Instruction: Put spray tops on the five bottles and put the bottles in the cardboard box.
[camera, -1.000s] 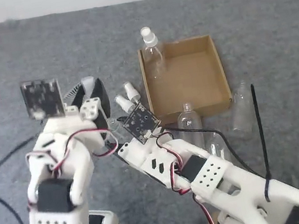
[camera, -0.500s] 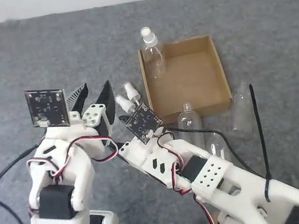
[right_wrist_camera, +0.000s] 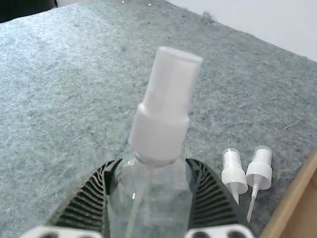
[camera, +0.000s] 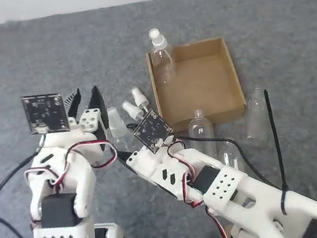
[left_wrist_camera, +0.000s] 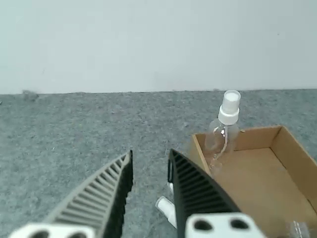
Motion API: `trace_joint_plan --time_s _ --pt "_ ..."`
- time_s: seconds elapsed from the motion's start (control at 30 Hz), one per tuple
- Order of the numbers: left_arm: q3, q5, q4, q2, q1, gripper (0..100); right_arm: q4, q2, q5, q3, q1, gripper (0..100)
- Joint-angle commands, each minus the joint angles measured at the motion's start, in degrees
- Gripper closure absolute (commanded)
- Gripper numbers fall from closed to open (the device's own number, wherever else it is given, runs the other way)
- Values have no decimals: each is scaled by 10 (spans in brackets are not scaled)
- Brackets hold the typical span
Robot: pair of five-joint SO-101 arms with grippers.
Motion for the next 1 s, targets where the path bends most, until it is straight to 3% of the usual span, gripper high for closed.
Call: trace_joint_plan --time_s 0.0,0.4,0.53,0.77,0.97 --pt "15 -31 -18 7 27 904 -12 -28 -5 -7 9 992" --pt "22 -47 16 8 33 908 -11 -28 -5 -8 12 992" --pt "15 -52 32 7 34 961 -10 -28 -4 -11 30 992" --pt "7 -64 55 7 80 974 -9 -29 -4 -18 52 992" --pt "-14 -66 62 5 79 973 -9 -29 -4 -17 55 992"
